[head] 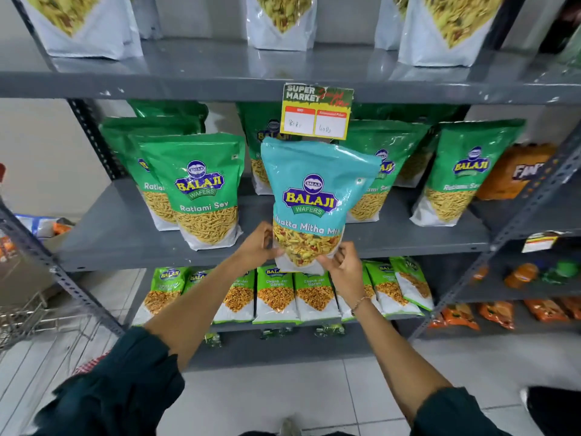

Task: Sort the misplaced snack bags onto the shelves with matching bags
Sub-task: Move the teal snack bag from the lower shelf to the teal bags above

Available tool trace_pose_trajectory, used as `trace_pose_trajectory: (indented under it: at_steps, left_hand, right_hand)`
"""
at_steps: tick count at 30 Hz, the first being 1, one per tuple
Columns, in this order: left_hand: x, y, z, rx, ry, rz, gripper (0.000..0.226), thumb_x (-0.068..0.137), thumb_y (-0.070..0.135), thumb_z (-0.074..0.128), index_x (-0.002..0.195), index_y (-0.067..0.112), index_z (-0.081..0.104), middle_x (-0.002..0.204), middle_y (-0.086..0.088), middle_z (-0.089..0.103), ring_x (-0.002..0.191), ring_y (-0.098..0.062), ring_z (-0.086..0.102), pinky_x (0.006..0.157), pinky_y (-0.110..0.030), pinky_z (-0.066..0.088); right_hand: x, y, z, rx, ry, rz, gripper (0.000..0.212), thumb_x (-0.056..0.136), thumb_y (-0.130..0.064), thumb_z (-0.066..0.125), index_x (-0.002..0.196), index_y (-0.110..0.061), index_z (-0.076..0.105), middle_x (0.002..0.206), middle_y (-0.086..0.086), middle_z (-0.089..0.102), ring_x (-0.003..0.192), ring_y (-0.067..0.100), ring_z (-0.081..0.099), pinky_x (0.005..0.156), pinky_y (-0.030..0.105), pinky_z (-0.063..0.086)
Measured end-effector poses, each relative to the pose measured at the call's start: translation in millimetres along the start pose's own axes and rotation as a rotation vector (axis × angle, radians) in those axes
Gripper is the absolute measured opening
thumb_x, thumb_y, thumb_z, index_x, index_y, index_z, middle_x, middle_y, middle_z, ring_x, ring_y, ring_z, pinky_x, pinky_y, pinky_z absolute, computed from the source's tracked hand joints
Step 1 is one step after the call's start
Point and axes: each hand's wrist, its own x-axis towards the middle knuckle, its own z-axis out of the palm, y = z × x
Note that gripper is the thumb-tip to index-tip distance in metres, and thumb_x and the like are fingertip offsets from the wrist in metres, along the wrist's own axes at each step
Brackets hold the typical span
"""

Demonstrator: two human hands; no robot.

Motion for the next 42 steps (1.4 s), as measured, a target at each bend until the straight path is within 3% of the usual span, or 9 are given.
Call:
trace_pose_trajectory:
  at_steps: [6, 10, 13, 15, 19, 24, 32, 37, 42]
  left_hand:
    - [-65, 36, -13, -0.070, -0.006, 0.091, 0.038, 0.076, 0.005, 0.072, 0.091, 0.017, 0.039, 0.074, 0.001, 0.033, 0.073, -0.015, 0.035, 0.070, -0.028, 0.035]
    - [-97, 69, -33, -0.130, 0.070, 0.162, 0.058, 0.074, 0.000, 0.072, 0.122, 0.005, 0.040, 0.115, -0.033, 0.051, 0.111, -0.044, 0.051, 0.103, -0.046, 0.041]
    - [-114, 96, -52, -0.146, 0.113, 0.202, 0.066, 0.073, -0.002, 0.072, 0.129, 0.001, 0.038, 0.127, -0.037, 0.048, 0.119, -0.045, 0.049, 0.103, -0.046, 0.041]
    - [-123, 115, -67, -0.140, 0.136, 0.238, 0.061, 0.073, -0.003, 0.071, 0.126, 0.001, 0.041, 0.121, -0.034, 0.056, 0.111, -0.037, 0.058, 0.098, -0.040, 0.045]
    - [-138, 155, -98, -0.138, 0.180, 0.330, 0.054, 0.073, 0.000, 0.072, 0.120, 0.007, 0.046, 0.119, -0.019, 0.065, 0.109, -0.028, 0.062, 0.101, -0.043, 0.047]
    - [-137, 201, -135, -0.080, 0.256, 0.448, 0.048, 0.073, 0.001, 0.072, 0.116, 0.005, 0.050, 0.109, -0.014, 0.068, 0.094, -0.020, 0.066, 0.093, -0.035, 0.053]
    - [-102, 260, -186, -0.004, 0.367, 0.495, 0.066, 0.073, 0.012, 0.075, 0.130, 0.002, 0.044, 0.113, -0.012, 0.065, 0.105, -0.023, 0.061, 0.097, -0.037, 0.049]
    - [-62, 283, -196, 0.015, 0.448, 0.541, 0.054, 0.074, 0.012, 0.074, 0.122, 0.005, 0.051, 0.099, -0.006, 0.068, 0.080, -0.005, 0.062, 0.070, -0.010, 0.051]
    - [-5, 286, -195, -0.068, 0.474, 0.534, 0.046, 0.079, 0.008, 0.069, 0.121, 0.008, 0.050, 0.101, 0.000, 0.066, 0.091, -0.013, 0.062, 0.088, -0.031, 0.051]
  right_hand:
    - [-40, -43, -21, 0.042, -0.082, -0.074, 0.035, 0.076, -0.011, 0.071, 0.098, -0.010, 0.045, 0.096, 0.002, 0.063, 0.095, 0.008, 0.062, 0.081, 0.019, 0.052]
    - [-51, -91, -24, 0.057, -0.075, -0.180, 0.034, 0.073, -0.011, 0.074, 0.094, -0.011, 0.047, 0.087, -0.002, 0.062, 0.085, 0.007, 0.062, 0.073, 0.014, 0.052]
    - [-49, -126, -25, 0.064, -0.077, -0.220, 0.032, 0.072, -0.014, 0.075, 0.088, -0.018, 0.048, 0.091, 0.004, 0.064, 0.094, 0.021, 0.062, 0.085, 0.027, 0.053]
    - [-44, -150, -25, 0.069, -0.094, -0.243, 0.032, 0.071, -0.018, 0.076, 0.088, -0.020, 0.049, 0.101, 0.013, 0.065, 0.099, 0.026, 0.064, 0.090, 0.041, 0.052]
    - [-29, -203, -25, 0.082, -0.106, -0.333, 0.031, 0.070, -0.016, 0.076, 0.088, -0.019, 0.051, 0.104, 0.015, 0.067, 0.095, 0.024, 0.067, 0.086, 0.043, 0.055]
    - [-4, -264, -22, 0.068, -0.113, -0.430, 0.033, 0.070, -0.014, 0.077, 0.091, -0.010, 0.053, 0.100, 0.012, 0.069, 0.091, 0.022, 0.068, 0.082, 0.035, 0.056]
    - [54, -333, -16, 0.009, -0.103, -0.538, 0.026, 0.072, -0.019, 0.075, 0.084, -0.018, 0.053, 0.086, -0.002, 0.067, 0.080, 0.011, 0.065, 0.067, 0.018, 0.051]
    - [106, -347, -12, 0.008, -0.072, -0.550, 0.026, 0.071, -0.016, 0.076, 0.082, -0.019, 0.053, 0.085, -0.001, 0.067, 0.082, 0.016, 0.064, 0.073, 0.028, 0.053]
    - [162, -346, -12, -0.015, -0.049, -0.535, 0.026, 0.070, -0.016, 0.076, 0.082, -0.020, 0.053, 0.088, 0.001, 0.067, 0.085, 0.017, 0.064, 0.083, 0.037, 0.054]
